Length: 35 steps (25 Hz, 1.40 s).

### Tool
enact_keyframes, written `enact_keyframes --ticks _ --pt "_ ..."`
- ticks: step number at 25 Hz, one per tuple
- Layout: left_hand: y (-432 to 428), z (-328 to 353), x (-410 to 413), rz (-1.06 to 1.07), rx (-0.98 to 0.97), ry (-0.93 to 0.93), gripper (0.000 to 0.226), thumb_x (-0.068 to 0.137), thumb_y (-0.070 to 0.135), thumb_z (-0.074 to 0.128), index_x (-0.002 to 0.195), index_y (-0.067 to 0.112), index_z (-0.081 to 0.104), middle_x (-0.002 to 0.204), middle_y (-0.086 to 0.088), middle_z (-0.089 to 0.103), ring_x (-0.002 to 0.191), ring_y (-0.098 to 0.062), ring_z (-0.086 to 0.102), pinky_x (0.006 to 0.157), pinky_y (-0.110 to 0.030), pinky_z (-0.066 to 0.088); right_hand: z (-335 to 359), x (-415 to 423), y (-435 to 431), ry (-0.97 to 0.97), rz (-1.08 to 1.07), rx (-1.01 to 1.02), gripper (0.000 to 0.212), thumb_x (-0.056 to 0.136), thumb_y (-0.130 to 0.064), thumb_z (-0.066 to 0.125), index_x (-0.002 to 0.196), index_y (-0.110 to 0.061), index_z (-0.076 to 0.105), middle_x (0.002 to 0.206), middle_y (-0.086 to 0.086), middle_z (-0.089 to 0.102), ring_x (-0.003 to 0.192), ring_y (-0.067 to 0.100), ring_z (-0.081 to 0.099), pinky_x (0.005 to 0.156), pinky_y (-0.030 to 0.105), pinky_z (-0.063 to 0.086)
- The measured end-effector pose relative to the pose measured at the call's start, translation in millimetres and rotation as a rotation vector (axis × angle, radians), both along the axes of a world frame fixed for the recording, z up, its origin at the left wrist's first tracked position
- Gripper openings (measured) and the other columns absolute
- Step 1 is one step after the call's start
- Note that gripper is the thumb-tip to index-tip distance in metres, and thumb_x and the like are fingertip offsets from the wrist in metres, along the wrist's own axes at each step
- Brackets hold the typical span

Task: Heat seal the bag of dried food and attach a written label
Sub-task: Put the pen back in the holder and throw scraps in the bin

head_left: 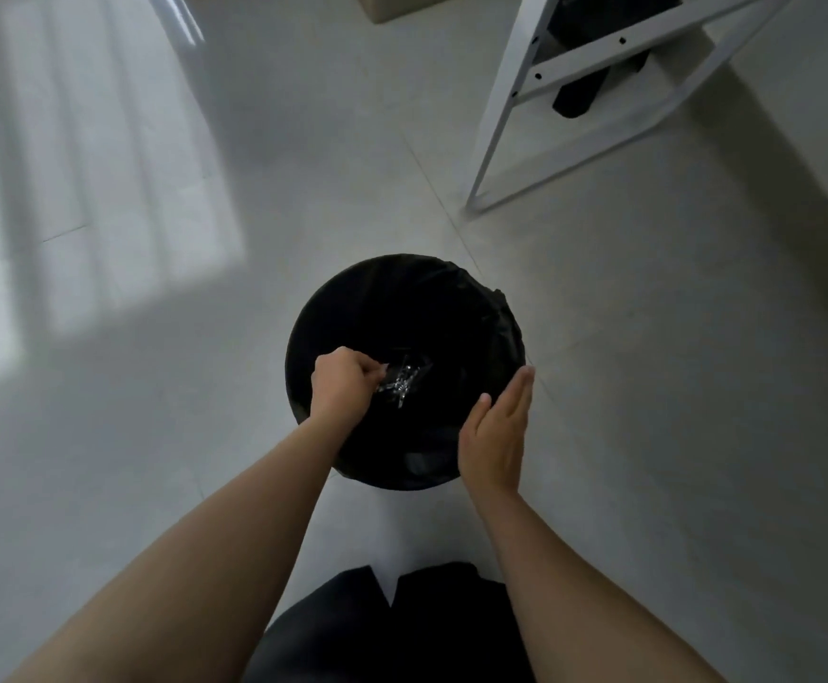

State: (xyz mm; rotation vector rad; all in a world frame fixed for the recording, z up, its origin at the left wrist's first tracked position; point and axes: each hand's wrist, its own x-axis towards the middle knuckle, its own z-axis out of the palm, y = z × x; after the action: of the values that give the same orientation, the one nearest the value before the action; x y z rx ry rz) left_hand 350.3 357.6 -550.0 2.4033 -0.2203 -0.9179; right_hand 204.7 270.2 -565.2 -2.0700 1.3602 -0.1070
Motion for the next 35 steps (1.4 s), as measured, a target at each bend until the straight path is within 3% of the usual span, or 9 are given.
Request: enact_keyframes --ticks 8,13,16,18,23,25,27,30,35 --pt "0 51 8 0.046 0.079 -0.050 0.023 0.088 0.004 0.053 0.106 0.003 0.068 0.104 -0.019 0.068 0.097 -0.036 0.063 0.082 -0.033 0.048 60 9 -3 0.192 0.078 0.038 0.062 0.099 -0.027 0.029 0.146 -0.004 -0.004 0.157 0.014 0.001 0.140 0.030 0.020 0.114 0.033 0.017" --pt "16 211 -2 0.055 -0.092 -0.107 0.027 0.092 0.018 0.049 0.111 0.013 0.067 0.107 -0.009 0.071 0.101 -0.024 0.062 0.085 -0.024 0.041 224 28 11 0.087 0.266 0.037 0.057 0.099 -0.027 0.027 0.147 -0.006 0.003 0.158 0.010 0.008 0.145 0.021 0.008 0.117 0.031 0.009" --pt "23 325 -14 0.048 -0.203 -0.188 0.027 0.093 0.023 0.047 0.102 0.013 0.070 0.084 -0.004 0.072 0.075 -0.013 0.060 0.067 -0.017 0.038 339 28 26 -0.030 0.326 0.036 0.053 0.100 -0.026 0.026 0.147 -0.008 0.009 0.157 0.007 0.012 0.145 0.018 0.009 0.116 0.027 0.006" --pt "24 407 -27 0.049 -0.305 -0.251 0.025 0.094 0.023 0.046 0.092 0.012 0.069 0.067 -0.005 0.064 0.060 -0.008 0.052 0.060 -0.018 0.036 418 18 33 -0.111 0.289 0.017 0.051 0.100 -0.027 0.026 0.147 -0.010 0.013 0.157 0.006 0.015 0.144 0.016 0.011 0.116 0.026 0.007" --pt "-28 560 -67 -0.199 -0.555 -0.268 0.028 0.097 0.020 0.043 0.096 0.008 0.067 0.068 -0.002 0.062 0.057 0.000 0.050 0.060 -0.010 0.038 549 -30 -18 -0.235 0.043 -0.158 0.051 0.100 -0.027 0.027 0.147 -0.012 0.014 0.157 0.005 0.016 0.144 0.016 0.011 0.117 0.030 0.009" --pt "-68 596 -91 -0.381 -0.558 -0.271 0.032 0.099 0.023 0.037 0.115 0.009 0.061 0.098 -0.008 0.068 0.090 -0.017 0.063 0.080 -0.024 0.043 581 -63 -52 -0.219 -0.064 -0.232 0.052 0.100 -0.029 0.025 0.147 -0.010 0.012 0.157 0.007 0.013 0.145 0.018 0.009 0.117 0.031 0.008" --pt "-113 624 -124 -0.585 -0.527 -0.273 0.045 0.101 0.029 0.031 0.138 0.005 0.040 0.139 -0.012 0.050 0.126 -0.027 0.047 0.102 -0.030 0.034 610 -110 -87 -0.214 -0.187 -0.310 0.053 0.100 -0.030 0.024 0.147 -0.009 0.010 0.158 0.008 0.011 0.145 0.019 0.007 0.118 0.033 0.007" --pt "-175 652 -192 -0.853 -0.595 -0.242 0.052 0.101 0.034 0.026 0.145 0.007 0.025 0.151 -0.011 0.032 0.137 -0.027 0.033 0.111 -0.032 0.024 637 -195 -131 -0.215 -0.398 -0.404 0.053 0.100 -0.030 0.024 0.147 -0.009 0.011 0.157 0.008 0.011 0.145 0.020 0.007 0.119 0.035 0.006" --pt "-266 668 -326 -1.109 -0.679 -0.184 0.053 0.101 0.033 0.027 0.147 0.008 0.020 0.154 -0.008 0.026 0.141 -0.023 0.026 0.113 -0.028 0.018 642 -344 -181 -0.185 -0.696 -0.498 0.052 0.100 -0.026 0.029 0.146 -0.007 0.015 0.156 0.011 0.016 0.145 0.022 0.011 0.118 0.035 0.009"
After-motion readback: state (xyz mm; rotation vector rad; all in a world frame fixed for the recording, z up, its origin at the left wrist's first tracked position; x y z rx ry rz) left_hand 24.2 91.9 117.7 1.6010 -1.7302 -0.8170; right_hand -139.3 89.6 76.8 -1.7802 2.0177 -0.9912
